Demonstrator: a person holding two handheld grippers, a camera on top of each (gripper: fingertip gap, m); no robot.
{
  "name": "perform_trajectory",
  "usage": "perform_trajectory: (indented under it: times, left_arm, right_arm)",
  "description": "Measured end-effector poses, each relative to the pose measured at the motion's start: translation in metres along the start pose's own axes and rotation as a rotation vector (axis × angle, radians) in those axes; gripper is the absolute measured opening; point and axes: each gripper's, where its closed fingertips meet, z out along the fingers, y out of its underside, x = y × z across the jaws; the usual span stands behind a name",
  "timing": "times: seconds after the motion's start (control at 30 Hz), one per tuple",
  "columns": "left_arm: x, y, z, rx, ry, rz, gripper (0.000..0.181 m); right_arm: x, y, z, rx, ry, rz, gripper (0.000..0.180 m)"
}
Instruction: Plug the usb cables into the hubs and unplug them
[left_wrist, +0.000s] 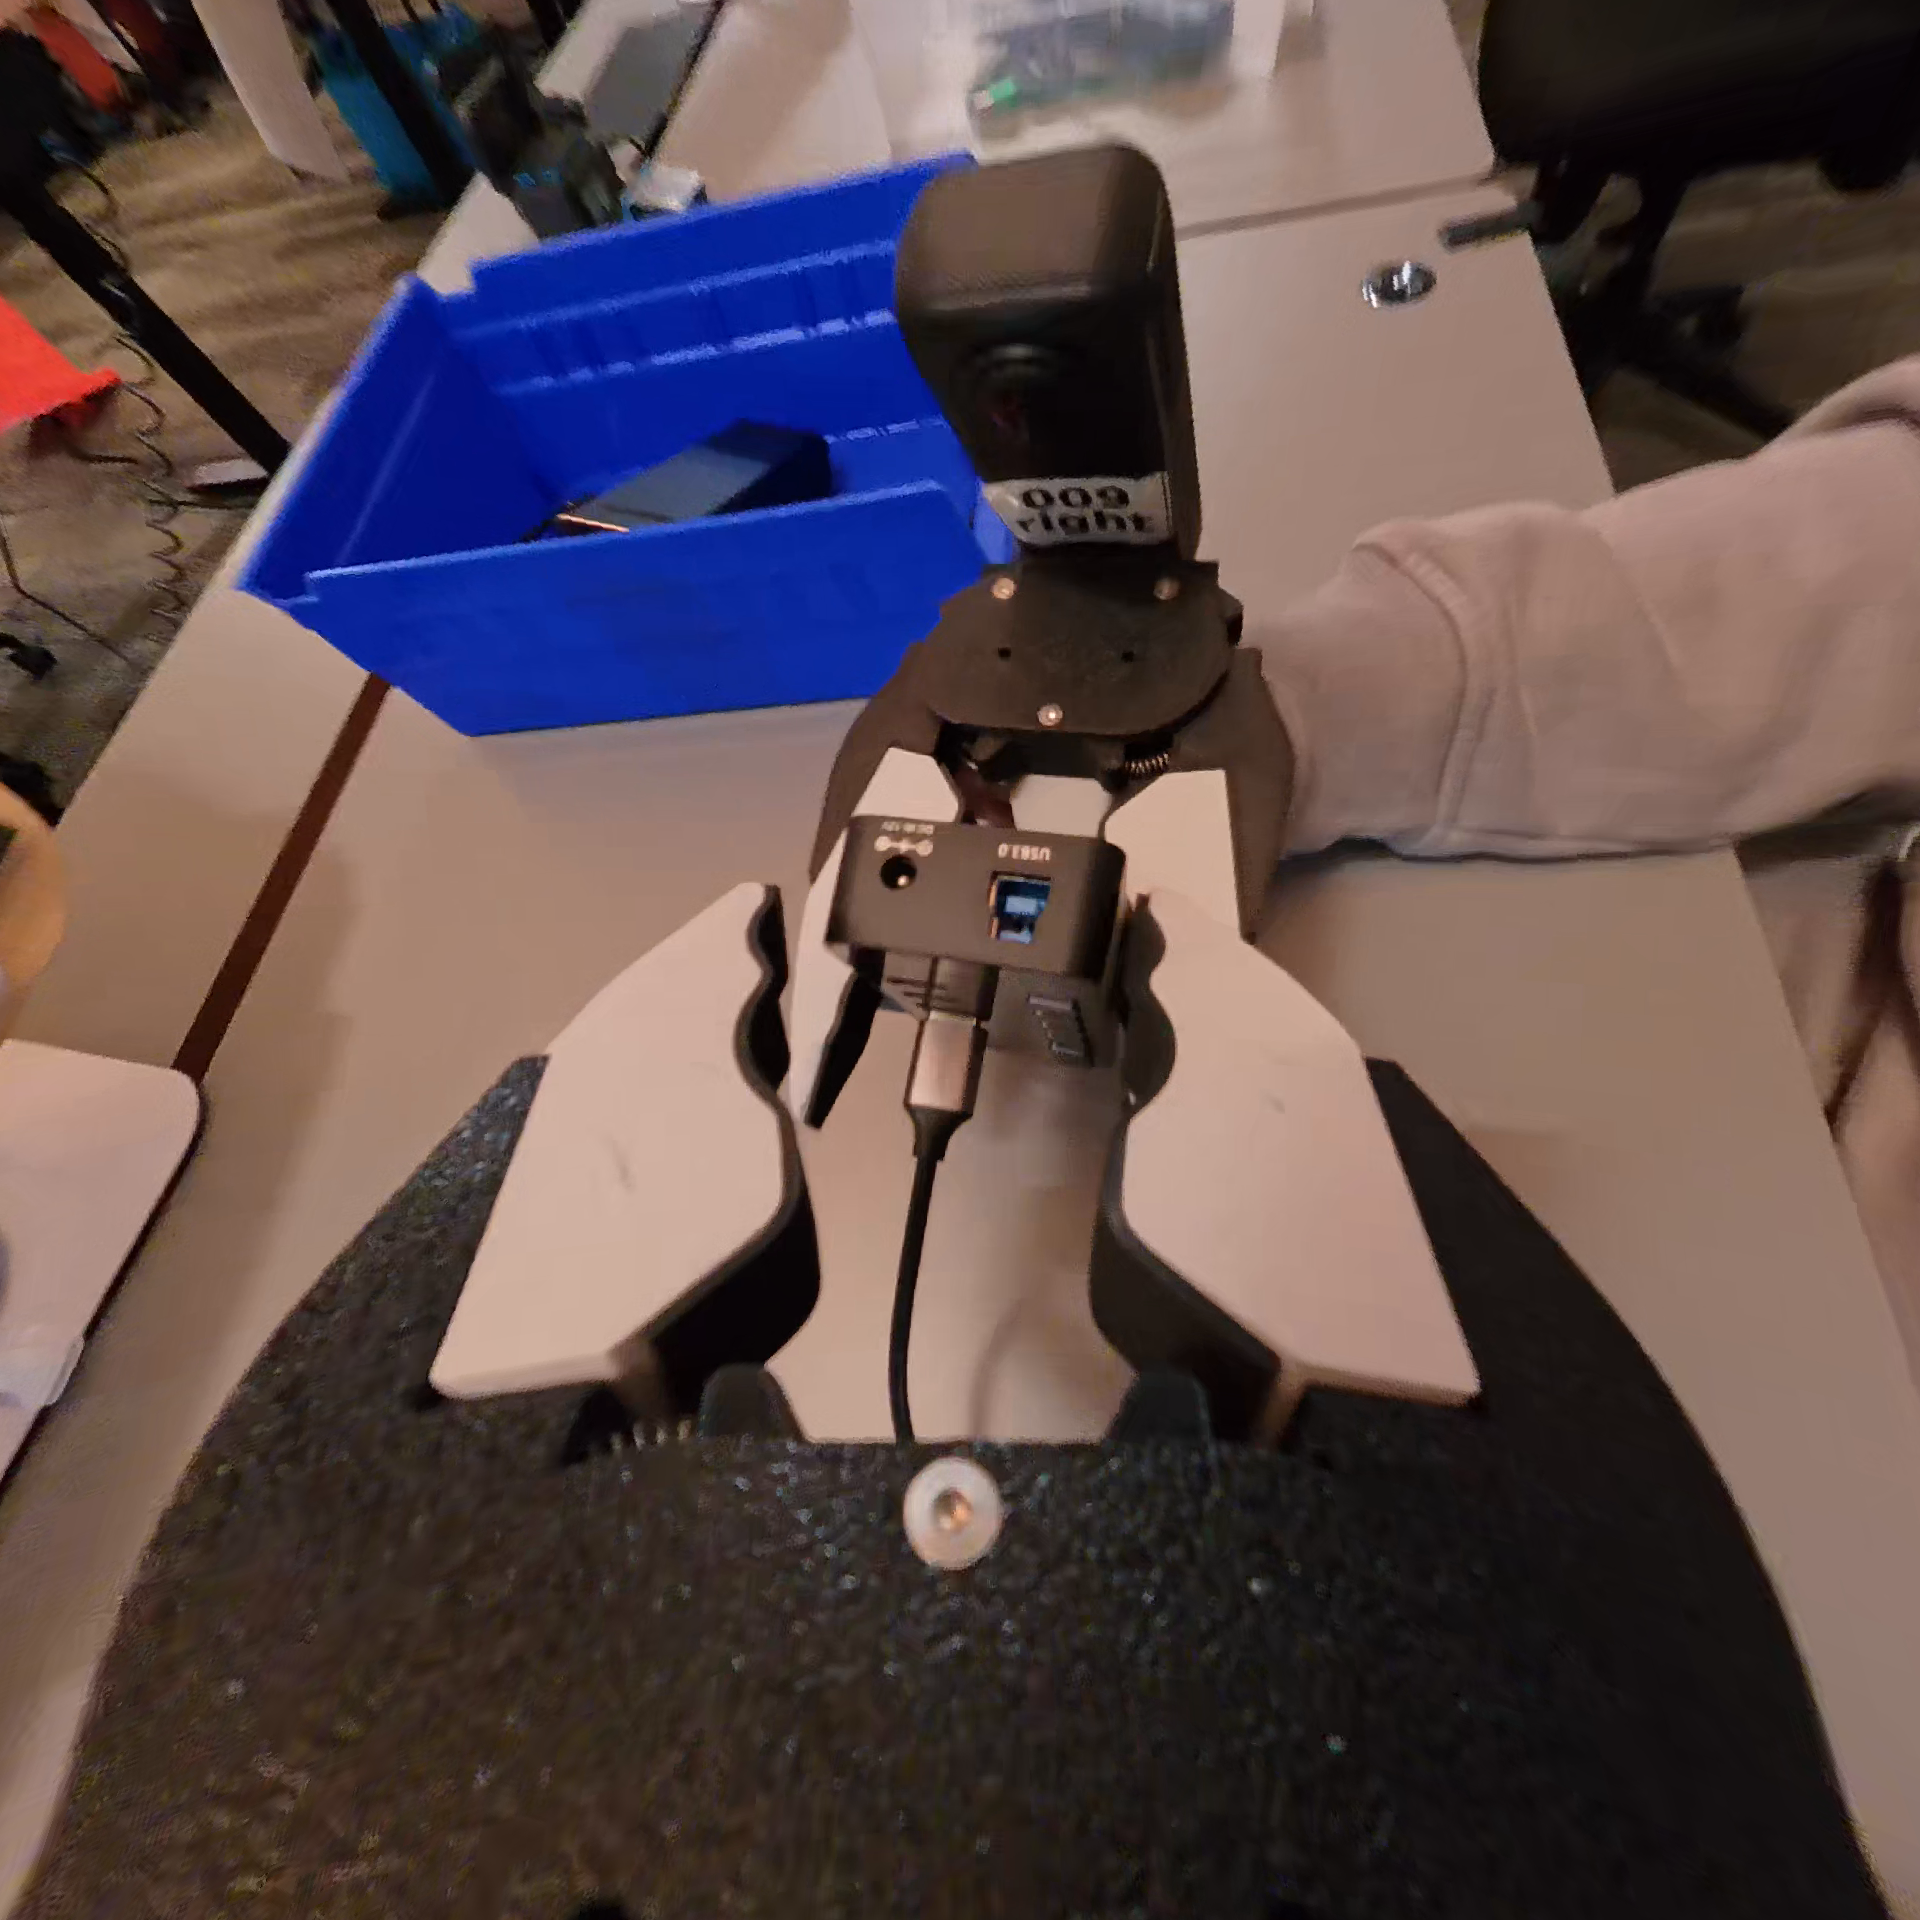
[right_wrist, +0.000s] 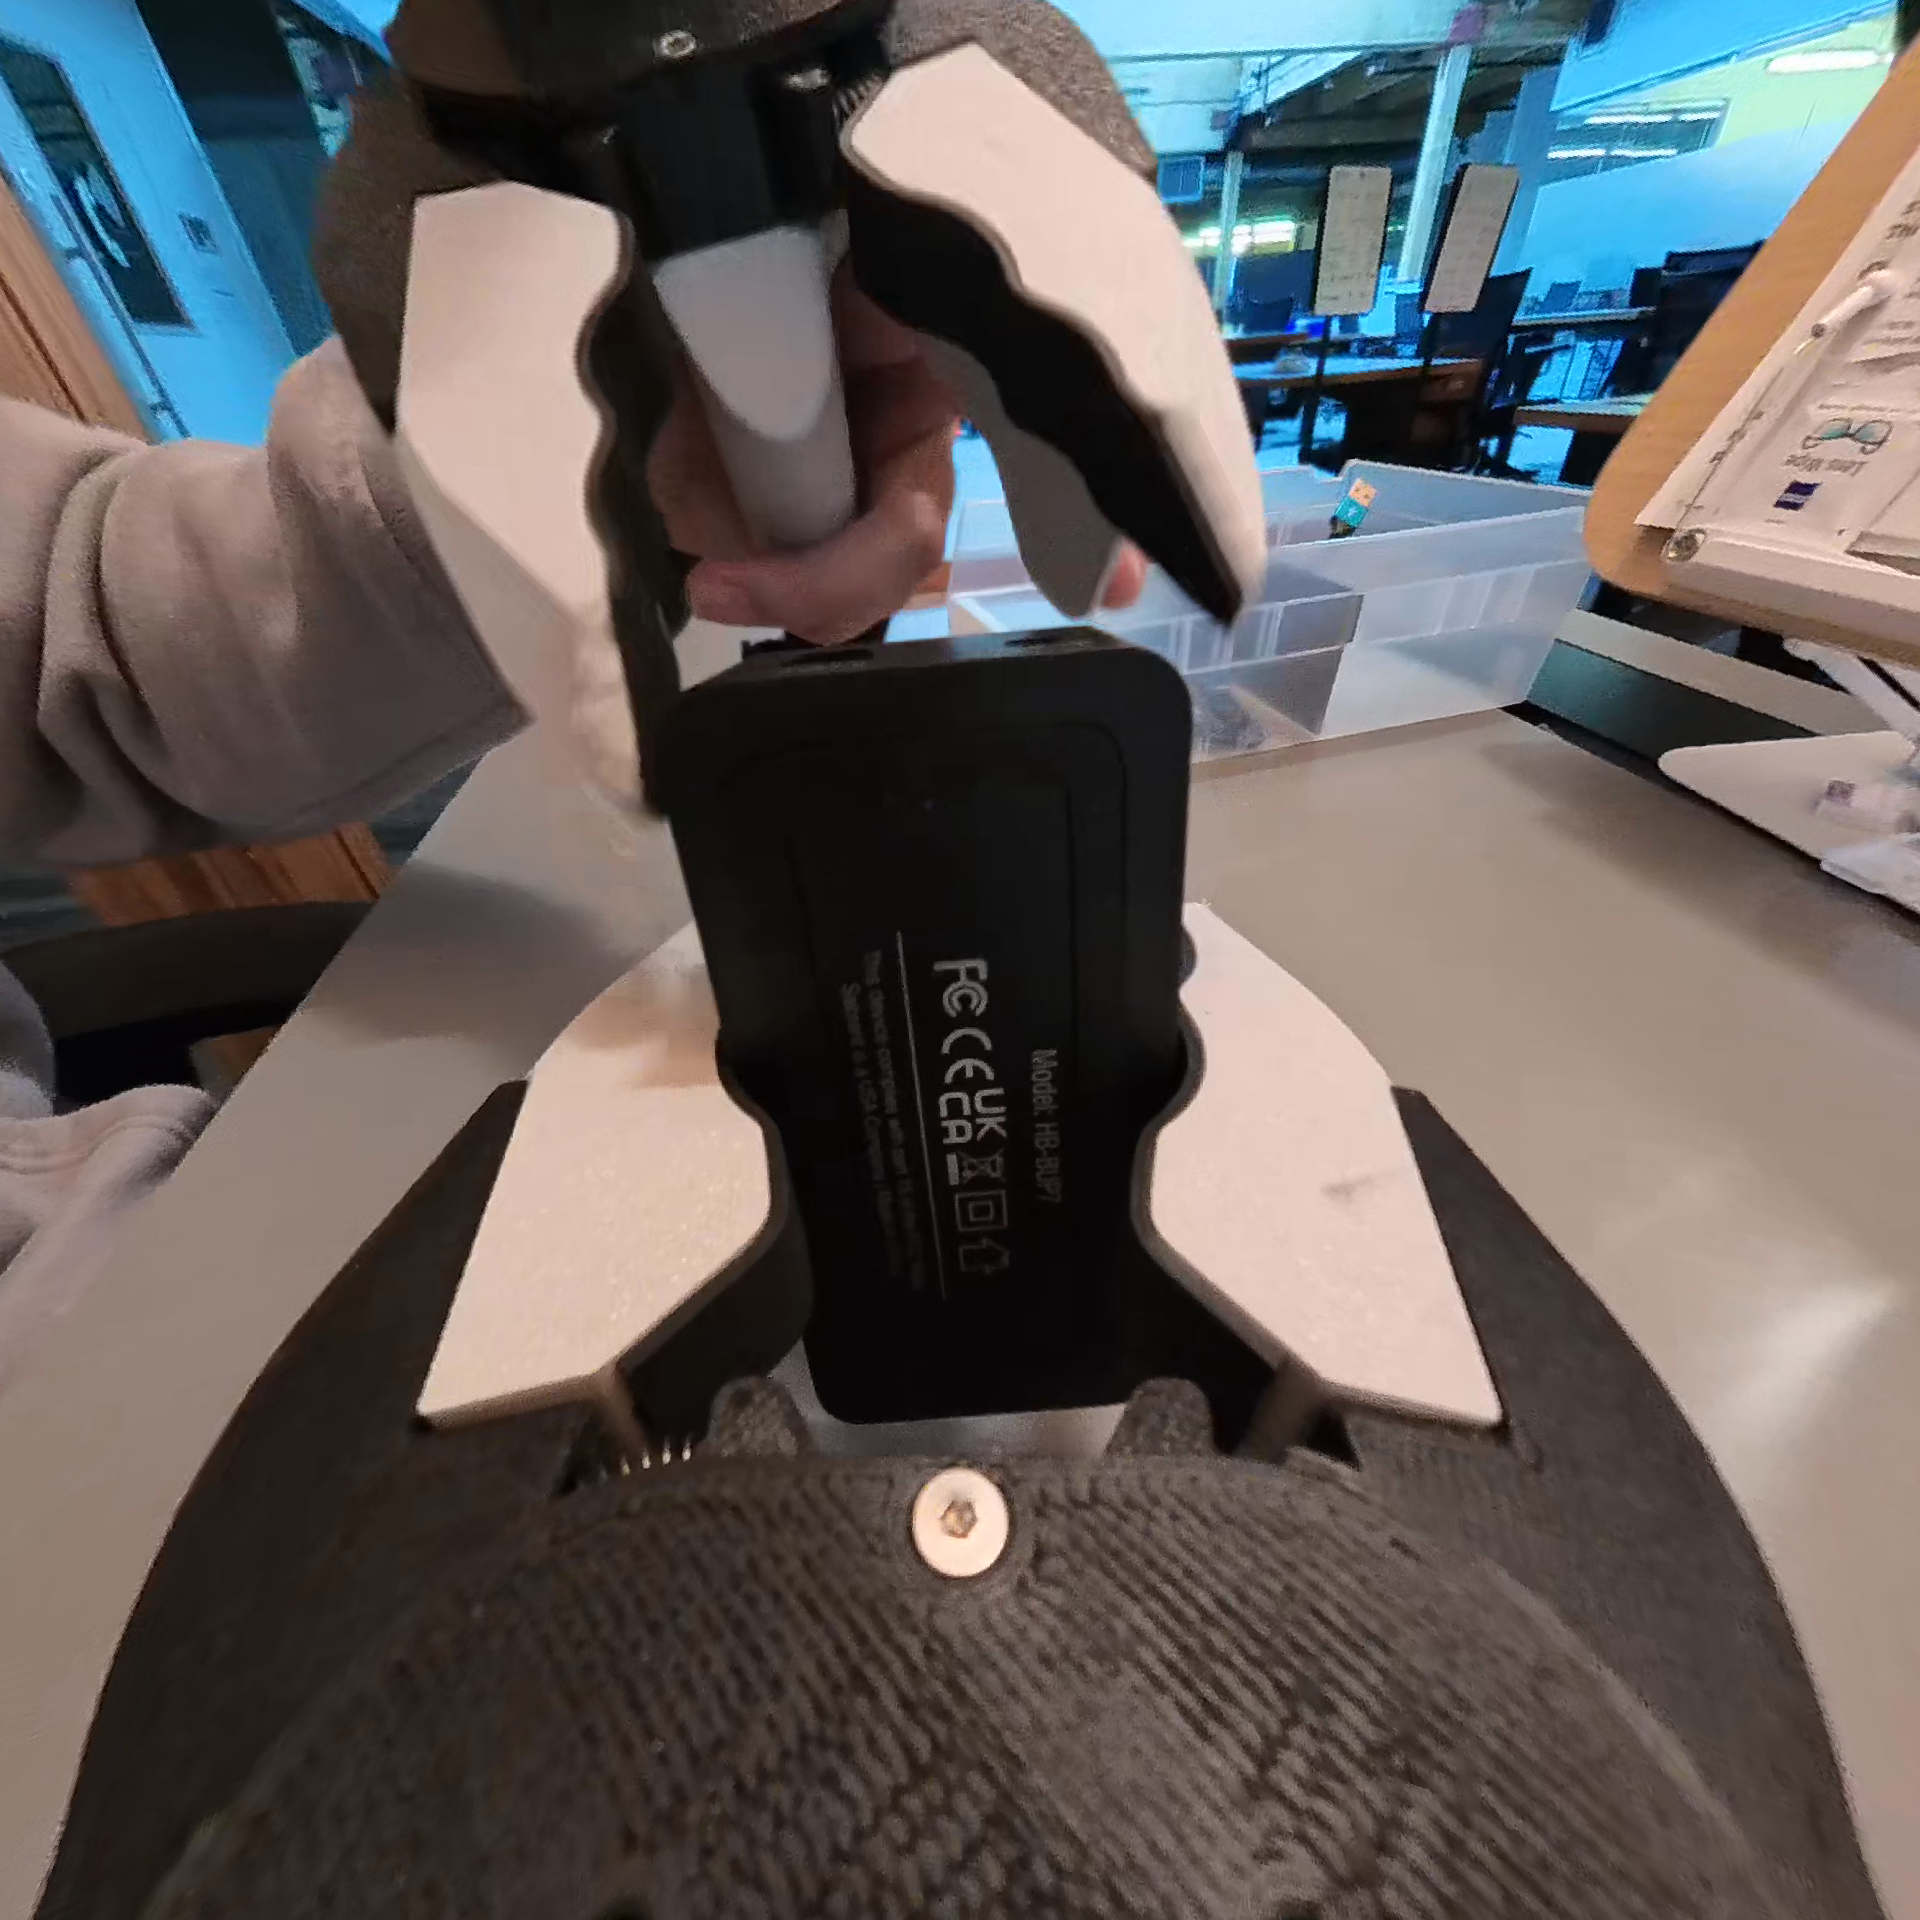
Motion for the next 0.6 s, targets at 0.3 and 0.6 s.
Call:
perform_trajectory:
  times: [0.3,0.6]
  left_arm:
    - [-0.163,0.074,-0.19,0.095,-0.902,-0.453,0.042]
    - [-0.227,0.267,-0.207,-0.412,-0.963,-0.695,0.038]
  right_arm:
    - [0.017,-0.014,-0.017,0.137,0.006,0.122,0.073]
    - [0.017,-0.016,-0.016,0.155,-0.018,0.128,0.072]
